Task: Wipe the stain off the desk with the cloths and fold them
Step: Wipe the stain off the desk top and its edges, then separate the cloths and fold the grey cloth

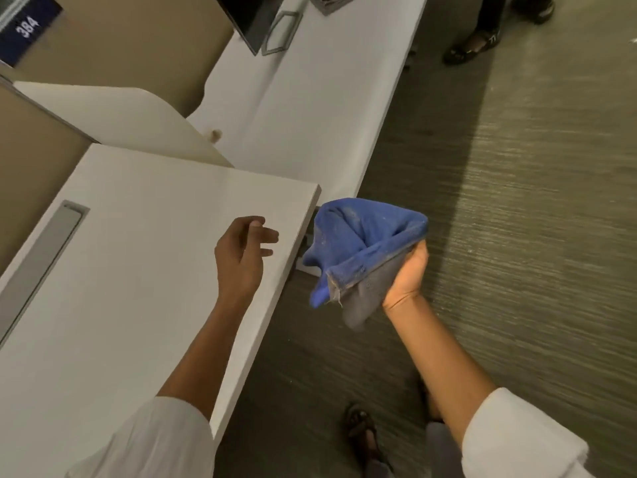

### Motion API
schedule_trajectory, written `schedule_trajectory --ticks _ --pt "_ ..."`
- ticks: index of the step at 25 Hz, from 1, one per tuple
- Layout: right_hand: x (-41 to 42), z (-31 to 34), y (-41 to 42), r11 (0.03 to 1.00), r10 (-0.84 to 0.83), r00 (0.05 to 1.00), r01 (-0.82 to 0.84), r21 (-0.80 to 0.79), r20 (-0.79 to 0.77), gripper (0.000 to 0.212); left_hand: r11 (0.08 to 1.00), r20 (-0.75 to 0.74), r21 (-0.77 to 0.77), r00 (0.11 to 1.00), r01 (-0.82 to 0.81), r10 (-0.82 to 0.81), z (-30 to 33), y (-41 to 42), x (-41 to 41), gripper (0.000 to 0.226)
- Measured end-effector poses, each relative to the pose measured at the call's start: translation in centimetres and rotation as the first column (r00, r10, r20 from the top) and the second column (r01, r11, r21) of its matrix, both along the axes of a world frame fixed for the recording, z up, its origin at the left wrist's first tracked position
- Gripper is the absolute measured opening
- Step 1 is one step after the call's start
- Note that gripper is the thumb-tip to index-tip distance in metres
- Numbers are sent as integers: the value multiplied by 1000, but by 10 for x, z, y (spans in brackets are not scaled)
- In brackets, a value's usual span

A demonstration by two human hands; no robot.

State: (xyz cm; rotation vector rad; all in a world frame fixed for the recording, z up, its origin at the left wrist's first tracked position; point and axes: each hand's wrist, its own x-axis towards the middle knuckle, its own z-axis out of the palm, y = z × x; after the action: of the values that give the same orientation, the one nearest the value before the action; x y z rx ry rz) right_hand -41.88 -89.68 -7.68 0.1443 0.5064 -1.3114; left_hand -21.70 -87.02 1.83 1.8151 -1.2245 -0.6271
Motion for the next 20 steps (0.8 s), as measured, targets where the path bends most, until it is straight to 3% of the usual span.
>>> schedule_trajectory --ticks 2,4,5,7,9,11,13,15,18,20 --pt "-11 19 20 996 56 995 -51 -67 77 56 997 -157 69 988 24 -13 2 21 -11 26" --pt "-19 40 38 985 104 980 -79 -150 167 45 968 -367 187 926 168 -90 -1 43 -17 36" --pt "-20 52 46 984 119 977 -92 -156 176 33 927 -507 222 848 303 -156 -4 56 -17 41" --pt "-22 65 59 979 185 978 -174 -107 95 29 865 -788 181 595 469 -158 -12 90 -21 50" --pt "-22 67 68 960 278 957 -275 -50 79 49 880 -930 146 367 453 -34 -17 121 -28 64" --pt "-18 72 78 913 405 908 -396 -99 107 67 923 -964 70 264 379 -35 -22 145 -33 53" --pt "-12 72 89 870 484 870 -467 -156 94 71 959 -933 69 358 274 -35 -22 163 -35 41" --pt "-8 70 98 831 550 835 -549 -92 -19 69 983 -879 125 475 136 46 -22 181 -30 38" --pt "-7 62 109 788 611 777 -615 20 -154 62 984 -818 163 548 -72 176 -28 214 -13 28" --pt "-7 54 117 686 722 640 -712 150 -265 49 975 -780 165 586 -150 222 -29 237 -1 31"
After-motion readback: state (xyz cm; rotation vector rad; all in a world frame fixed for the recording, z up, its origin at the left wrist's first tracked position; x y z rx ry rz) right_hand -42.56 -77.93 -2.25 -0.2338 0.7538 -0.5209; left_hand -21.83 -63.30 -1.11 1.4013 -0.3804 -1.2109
